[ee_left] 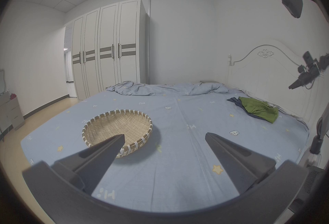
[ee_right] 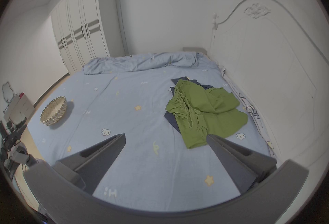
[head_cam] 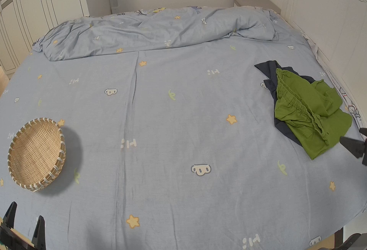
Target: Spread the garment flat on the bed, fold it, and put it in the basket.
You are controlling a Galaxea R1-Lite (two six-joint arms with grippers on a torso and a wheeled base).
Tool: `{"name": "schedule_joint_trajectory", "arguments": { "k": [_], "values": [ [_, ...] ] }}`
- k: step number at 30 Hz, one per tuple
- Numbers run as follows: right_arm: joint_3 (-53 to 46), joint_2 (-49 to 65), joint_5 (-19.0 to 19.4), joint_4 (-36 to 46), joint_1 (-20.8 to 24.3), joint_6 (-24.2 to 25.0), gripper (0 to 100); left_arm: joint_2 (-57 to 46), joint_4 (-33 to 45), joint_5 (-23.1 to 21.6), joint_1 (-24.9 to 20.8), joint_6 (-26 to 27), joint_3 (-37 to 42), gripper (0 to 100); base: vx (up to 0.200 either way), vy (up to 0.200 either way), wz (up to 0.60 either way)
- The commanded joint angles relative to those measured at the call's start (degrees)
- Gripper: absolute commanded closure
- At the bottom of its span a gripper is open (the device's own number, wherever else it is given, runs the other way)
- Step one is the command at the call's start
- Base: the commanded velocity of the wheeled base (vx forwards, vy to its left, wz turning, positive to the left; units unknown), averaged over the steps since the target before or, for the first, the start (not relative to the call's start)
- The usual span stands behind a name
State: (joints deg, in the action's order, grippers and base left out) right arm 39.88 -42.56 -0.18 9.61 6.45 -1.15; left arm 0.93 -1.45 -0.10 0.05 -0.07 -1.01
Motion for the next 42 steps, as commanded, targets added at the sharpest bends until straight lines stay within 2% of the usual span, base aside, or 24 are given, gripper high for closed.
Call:
{"name": "schedule_joint_trajectory", "arguments": {
  "k": [1,9,13,17,23,42],
  "values": [
    [27.0,-42.3,-0.8,2.3,-0.3,-1.9,0,-0.9,0.0,0.0,0.0,0.0,1.0,0,0.0,0.0,0.0],
    [34.3,-53.4,-0.7,1.3,-1.3,-1.9,0,-0.9,0.0,0.0,0.0,0.0,1.0,0,0.0,0.0,0.0],
    [37.1,-59.7,-0.9,-6.0,-2.5,-2.3,0,-0.9,0.0,0.0,0.0,0.0,1.0,0,0.0,0.0,0.0],
    [41.4,-63.7,-1.0,-7.4,-3.2,-2.5,0,-0.9,0.0,0.0,0.0,0.0,1.0,0,0.0,0.0,0.0],
    [46.3,-64.3,-1.0,-7.6,-3.6,-2.1,0,-0.9,0.0,0.0,0.0,0.0,1.0,0,0.0,0.0,0.0],
    [52.4,-68.9,-1.1,-7.8,-3.8,-2.0,0,-0.9,0.0,0.0,0.0,0.0,1.0,0,0.0,0.0,0.0]
  ]
}}
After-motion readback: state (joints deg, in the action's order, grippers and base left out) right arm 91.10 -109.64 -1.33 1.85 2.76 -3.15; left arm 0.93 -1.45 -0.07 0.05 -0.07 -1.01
